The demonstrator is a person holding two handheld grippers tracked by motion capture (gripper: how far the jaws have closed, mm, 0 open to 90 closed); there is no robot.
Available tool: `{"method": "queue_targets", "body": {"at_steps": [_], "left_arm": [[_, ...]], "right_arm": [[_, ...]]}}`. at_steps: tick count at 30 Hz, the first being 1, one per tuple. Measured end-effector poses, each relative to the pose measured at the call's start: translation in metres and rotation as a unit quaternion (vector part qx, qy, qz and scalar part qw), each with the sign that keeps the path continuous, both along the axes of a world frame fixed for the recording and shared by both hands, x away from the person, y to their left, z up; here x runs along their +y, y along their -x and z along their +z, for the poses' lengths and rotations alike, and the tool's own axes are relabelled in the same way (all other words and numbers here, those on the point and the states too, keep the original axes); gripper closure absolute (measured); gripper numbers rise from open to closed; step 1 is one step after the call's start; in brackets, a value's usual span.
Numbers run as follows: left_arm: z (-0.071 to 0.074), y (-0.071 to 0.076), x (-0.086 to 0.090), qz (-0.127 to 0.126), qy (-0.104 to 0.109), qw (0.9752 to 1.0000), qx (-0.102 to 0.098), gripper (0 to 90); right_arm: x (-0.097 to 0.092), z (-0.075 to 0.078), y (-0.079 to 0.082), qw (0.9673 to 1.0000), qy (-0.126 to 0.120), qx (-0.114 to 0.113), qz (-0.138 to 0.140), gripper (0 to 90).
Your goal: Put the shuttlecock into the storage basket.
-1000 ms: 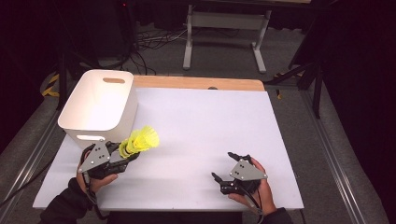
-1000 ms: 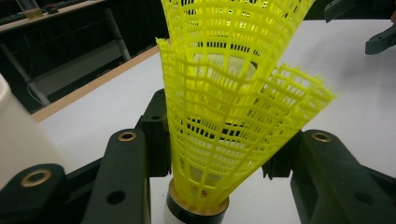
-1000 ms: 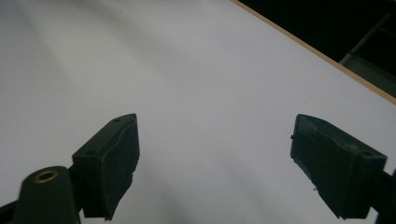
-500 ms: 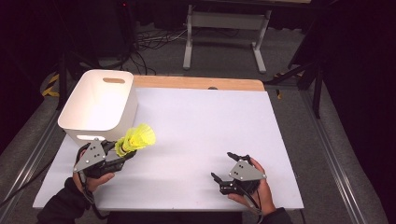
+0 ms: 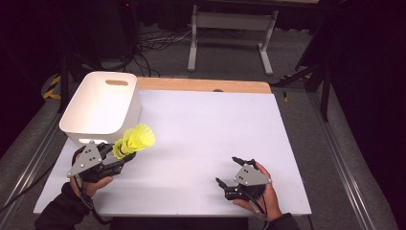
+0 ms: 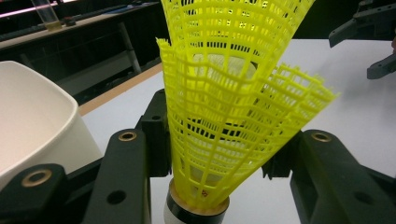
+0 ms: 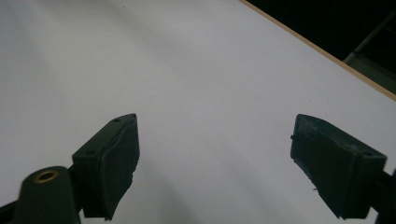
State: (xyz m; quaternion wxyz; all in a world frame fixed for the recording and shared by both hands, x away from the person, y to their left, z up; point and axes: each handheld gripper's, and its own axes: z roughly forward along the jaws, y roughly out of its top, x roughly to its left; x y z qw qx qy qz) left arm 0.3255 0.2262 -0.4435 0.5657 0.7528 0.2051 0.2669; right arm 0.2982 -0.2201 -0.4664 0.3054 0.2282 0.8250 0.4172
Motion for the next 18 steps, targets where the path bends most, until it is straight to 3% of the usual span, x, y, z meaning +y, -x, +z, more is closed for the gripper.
{"method": "queue_targets", "body": {"at_steps": [18], "left_arm": [[0.0094,0.0063,0.0052,-0.001,0.016,0.9998,-0.013,54.9]], "right_arm": [[0.0008,-0.0013,-0.0011,1.0,0.002,0.005,-0.001,16.4]]}}
